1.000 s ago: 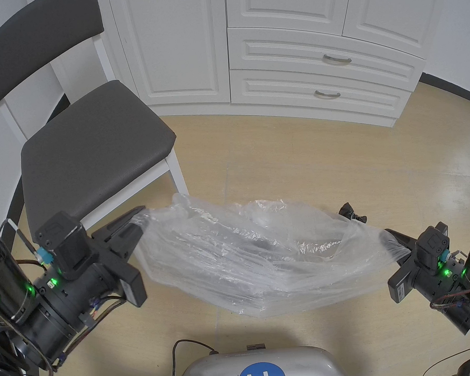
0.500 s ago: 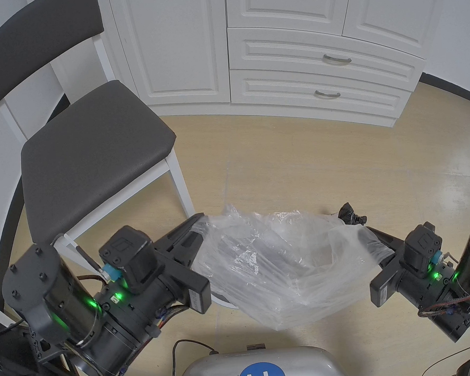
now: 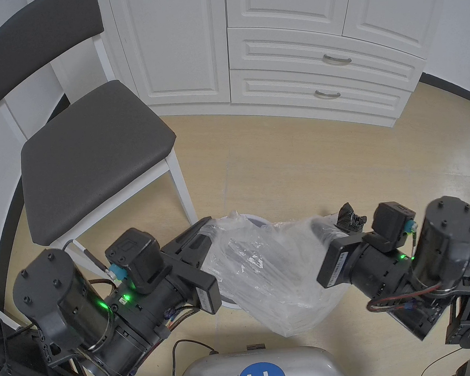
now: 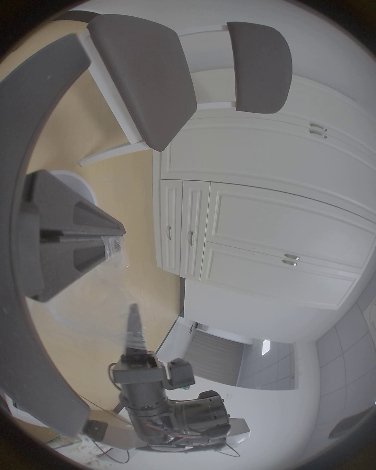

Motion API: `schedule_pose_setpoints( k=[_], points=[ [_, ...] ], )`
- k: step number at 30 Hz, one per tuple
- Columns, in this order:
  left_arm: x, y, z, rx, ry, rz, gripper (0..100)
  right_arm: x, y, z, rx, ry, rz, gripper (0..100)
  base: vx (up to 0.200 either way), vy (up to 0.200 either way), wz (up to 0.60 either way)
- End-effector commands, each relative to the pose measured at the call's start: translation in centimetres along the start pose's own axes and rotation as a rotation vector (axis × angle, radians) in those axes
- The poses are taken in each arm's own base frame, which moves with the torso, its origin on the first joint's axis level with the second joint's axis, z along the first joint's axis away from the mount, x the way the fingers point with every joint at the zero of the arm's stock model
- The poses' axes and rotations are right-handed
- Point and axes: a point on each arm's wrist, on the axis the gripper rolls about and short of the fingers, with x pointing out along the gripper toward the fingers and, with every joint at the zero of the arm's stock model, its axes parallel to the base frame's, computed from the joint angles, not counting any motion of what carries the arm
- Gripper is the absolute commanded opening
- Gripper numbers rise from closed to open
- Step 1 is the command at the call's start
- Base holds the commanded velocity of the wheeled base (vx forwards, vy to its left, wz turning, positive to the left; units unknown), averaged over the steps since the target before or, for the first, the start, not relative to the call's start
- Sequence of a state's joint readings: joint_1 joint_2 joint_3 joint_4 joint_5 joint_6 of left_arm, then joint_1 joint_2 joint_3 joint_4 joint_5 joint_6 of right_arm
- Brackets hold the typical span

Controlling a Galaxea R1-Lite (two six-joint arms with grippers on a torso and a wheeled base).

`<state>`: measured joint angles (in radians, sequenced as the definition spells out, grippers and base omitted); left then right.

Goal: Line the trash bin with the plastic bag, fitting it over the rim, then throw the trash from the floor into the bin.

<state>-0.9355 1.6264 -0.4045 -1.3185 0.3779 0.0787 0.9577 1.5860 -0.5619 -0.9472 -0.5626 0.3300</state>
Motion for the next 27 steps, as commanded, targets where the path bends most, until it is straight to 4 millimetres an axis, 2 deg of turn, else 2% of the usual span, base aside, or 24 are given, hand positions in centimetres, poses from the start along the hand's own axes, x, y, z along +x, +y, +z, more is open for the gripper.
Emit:
schedule_pose_setpoints(
  k=[1, 3, 6, 9, 11, 12, 13, 16, 17, 27],
  points=[
    [0.6, 1.1, 0.7, -0.052, -0.032, 0.055, 0, 3.2, 2.1, 1.4, 0.204, 0.134, -0.067, 0, 0.000, 0.000, 0.00],
    [1.0, 1.0, 0.9, -0.085, -0.037, 0.057, 0, 4.5, 2.0, 2.0, 0.272, 0.220, -0.124, 0, 0.000, 0.000, 0.00],
    [1.8, 1.0, 1.0, -0.129, -0.034, 0.066, 0, 5.4, 2.0, 3.4, 0.382, 0.344, -0.164, 0, 0.000, 0.000, 0.00],
    [2.8, 1.8, 0.7, -0.133, -0.008, 0.103, 0, 6.7, 1.8, 3.9, 0.461, 0.427, -0.214, 0, 0.000, 0.000, 0.00],
    [3.0, 2.0, 0.8, -0.135, -0.003, 0.112, 0, 7.1, 1.6, 3.9, 0.472, 0.434, -0.235, 0, 0.000, 0.000, 0.00],
    [3.6, 2.4, 0.7, -0.146, 0.008, 0.134, 0, 8.4, 1.0, 3.4, 0.483, 0.430, -0.273, 0, 0.000, 0.000, 0.00],
    [3.9, 2.6, 0.8, -0.152, 0.009, 0.142, 0, 8.8, 0.7, 3.2, 0.485, 0.431, -0.286, 0, 0.000, 0.000, 0.00],
    [4.4, 2.8, 0.7, -0.167, 0.014, 0.154, 0, 9.3, 0.2, 3.0, 0.493, 0.431, -0.297, 0, 0.000, 0.000, 0.00],
    [5.1, 3.2, 0.5, -0.183, 0.019, 0.168, 0, 10.2, -0.4, 2.7, 0.500, 0.423, -0.316, 0, 0.000, 0.000, 0.00],
    [7.6, 5.1, -1.7, -0.175, 0.066, 0.244, 0, 12.9, -1.7, 0.4, 0.514, 0.409, -0.354, 0, 0.000, 0.000, 0.00]
  ],
)
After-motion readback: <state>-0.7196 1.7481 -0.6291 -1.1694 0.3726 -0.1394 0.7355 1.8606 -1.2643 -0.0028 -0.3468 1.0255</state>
